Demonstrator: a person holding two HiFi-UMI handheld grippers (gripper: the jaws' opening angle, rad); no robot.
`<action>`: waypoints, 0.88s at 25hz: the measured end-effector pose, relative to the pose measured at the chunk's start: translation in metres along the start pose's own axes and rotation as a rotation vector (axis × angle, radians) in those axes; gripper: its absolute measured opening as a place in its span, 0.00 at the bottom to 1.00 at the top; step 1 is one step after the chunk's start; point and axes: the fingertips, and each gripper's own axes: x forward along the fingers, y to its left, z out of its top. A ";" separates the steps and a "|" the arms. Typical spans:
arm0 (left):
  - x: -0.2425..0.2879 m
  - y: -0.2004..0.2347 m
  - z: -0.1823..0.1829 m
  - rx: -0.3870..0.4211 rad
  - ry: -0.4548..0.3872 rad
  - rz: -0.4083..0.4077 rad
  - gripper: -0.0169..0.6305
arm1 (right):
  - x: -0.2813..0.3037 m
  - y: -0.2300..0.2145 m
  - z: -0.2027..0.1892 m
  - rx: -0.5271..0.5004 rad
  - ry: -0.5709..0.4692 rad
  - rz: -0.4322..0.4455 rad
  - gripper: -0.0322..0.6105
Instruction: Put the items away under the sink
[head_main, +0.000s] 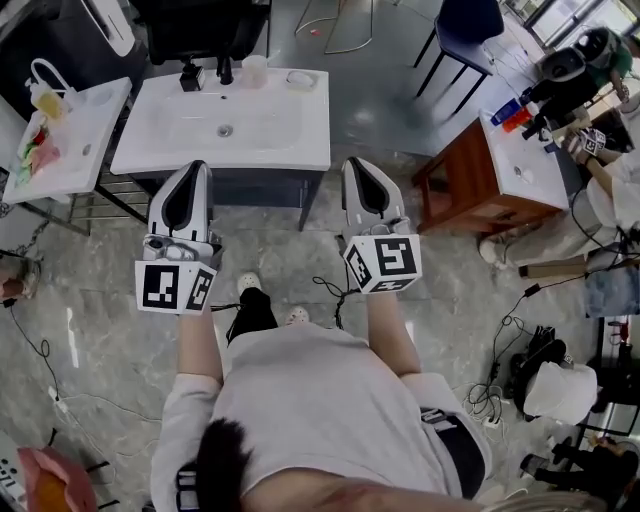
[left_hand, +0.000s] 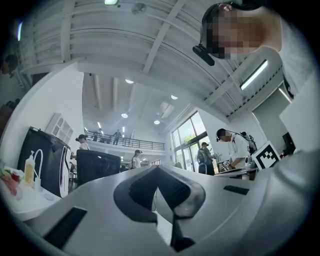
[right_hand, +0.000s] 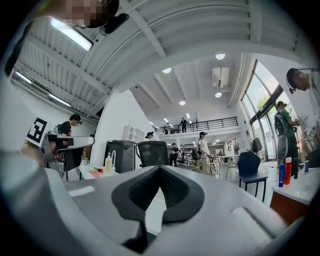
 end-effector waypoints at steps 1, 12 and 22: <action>0.005 0.003 -0.002 0.001 0.000 -0.005 0.04 | 0.006 -0.002 -0.002 0.004 0.001 -0.003 0.07; 0.090 0.077 -0.023 -0.028 -0.005 -0.072 0.04 | 0.105 -0.018 -0.011 -0.008 0.008 -0.075 0.07; 0.171 0.149 -0.046 -0.049 -0.004 -0.158 0.04 | 0.197 -0.027 -0.029 -0.016 0.034 -0.161 0.07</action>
